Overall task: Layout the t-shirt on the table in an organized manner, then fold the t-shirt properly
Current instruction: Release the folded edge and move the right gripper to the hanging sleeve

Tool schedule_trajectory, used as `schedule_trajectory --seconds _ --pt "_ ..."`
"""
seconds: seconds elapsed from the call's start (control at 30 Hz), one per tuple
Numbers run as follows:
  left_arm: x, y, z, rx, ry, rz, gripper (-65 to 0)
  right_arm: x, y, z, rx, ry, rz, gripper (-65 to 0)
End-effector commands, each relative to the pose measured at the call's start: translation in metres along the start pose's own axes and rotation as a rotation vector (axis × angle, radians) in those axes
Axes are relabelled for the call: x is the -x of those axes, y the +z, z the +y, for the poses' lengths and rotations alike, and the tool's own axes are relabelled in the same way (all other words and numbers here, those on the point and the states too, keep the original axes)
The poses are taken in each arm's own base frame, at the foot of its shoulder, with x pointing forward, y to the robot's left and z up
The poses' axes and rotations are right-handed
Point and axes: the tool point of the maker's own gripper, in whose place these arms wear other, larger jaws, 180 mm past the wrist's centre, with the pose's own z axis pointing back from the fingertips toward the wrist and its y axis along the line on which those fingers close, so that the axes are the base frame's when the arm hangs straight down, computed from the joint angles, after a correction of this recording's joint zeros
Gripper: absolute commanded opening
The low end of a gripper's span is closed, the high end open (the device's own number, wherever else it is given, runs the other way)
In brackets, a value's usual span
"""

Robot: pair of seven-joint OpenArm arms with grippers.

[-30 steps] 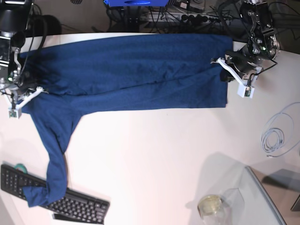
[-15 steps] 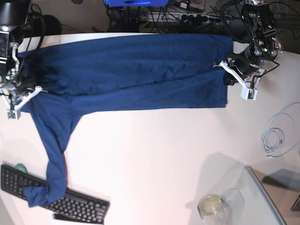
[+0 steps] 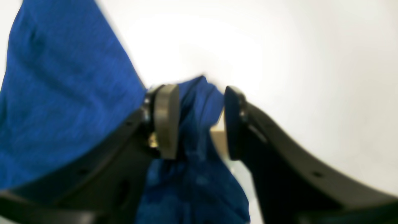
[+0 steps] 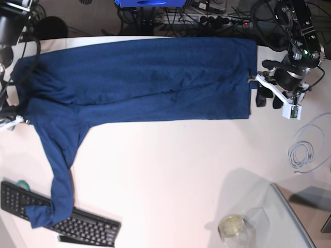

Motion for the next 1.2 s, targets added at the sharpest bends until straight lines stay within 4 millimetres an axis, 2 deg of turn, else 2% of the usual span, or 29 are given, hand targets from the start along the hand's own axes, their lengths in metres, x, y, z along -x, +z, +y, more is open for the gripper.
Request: schedule_trajectory --seconds 0.0,0.03,0.07,0.1,0.17,0.27,0.33,0.4,0.57,0.63,0.8,0.93,1.0,1.07,1.13,1.17 --pt "-0.011 -0.004 0.002 0.003 0.007 -0.035 -42.0 -0.012 -0.004 -0.009 0.018 0.007 -0.011 -57.2" --pt "-0.007 -0.010 0.004 0.007 0.026 -0.020 -50.7 -0.007 -0.011 -0.007 0.013 0.010 0.019 -64.8" --pt "-0.004 -0.016 0.004 0.011 0.042 -0.011 -59.9 -0.004 -0.016 -0.006 0.010 0.009 0.040 -65.0" --pt "-0.002 -0.022 0.005 0.015 0.059 -0.001 -65.0 0.001 -0.020 -0.002 0.003 0.010 0.059 -64.8" --pt "0.007 -0.033 0.007 0.023 0.089 0.027 -65.0 0.010 -0.025 0.000 -0.001 0.009 0.089 -62.3" --pt "0.021 -0.044 0.009 0.030 0.126 0.069 -65.0 0.018 -0.029 0.002 -0.004 0.006 0.116 -62.3" --pt "0.031 -0.051 0.009 0.037 0.153 0.097 -65.0 0.018 -0.034 0.001 -0.003 -0.006 0.091 -62.3" --pt "0.044 -0.055 0.008 0.043 0.176 0.131 -65.0 0.027 -0.040 -0.002 0.001 -0.020 0.085 -62.3" --pt "0.045 -0.060 0.015 0.035 0.192 0.090 -65.0 0.036 -0.055 -0.019 0.030 -0.056 0.092 -62.3" --pt "0.044 -0.059 0.015 0.033 0.189 0.088 -65.0 0.030 -0.055 -0.030 0.049 -0.055 0.070 -62.3" --pt "0.039 -0.057 0.018 0.025 0.186 0.073 -65.0 0.010 -0.052 -0.033 0.052 -0.045 0.021 -62.3" --pt "0.026 -0.047 0.018 0.017 0.155 0.033 -65.0 -0.025 -0.028 -0.027 0.042 0.019 -0.103 -61.4" --pt "0.016 -0.039 0.018 0.011 0.126 0.003 -65.0 -0.046 -0.009 -0.006 0.010 0.046 -0.195 -61.1" --pt "0.013 -0.030 0.017 0.007 0.102 -0.009 -65.0 -0.068 0.007 0.007 -0.011 0.071 -0.274 -55.7" --pt "0.014 -0.022 0.015 0.006 0.084 -0.013 -65.0 -0.078 0.012 0.024 -0.040 0.074 -0.307 -43.1" --pt "0.017 -0.019 0.014 0.004 0.080 -0.009 -65.0 -0.089 0.011 0.041 -0.070 0.083 -0.324 -36.2"
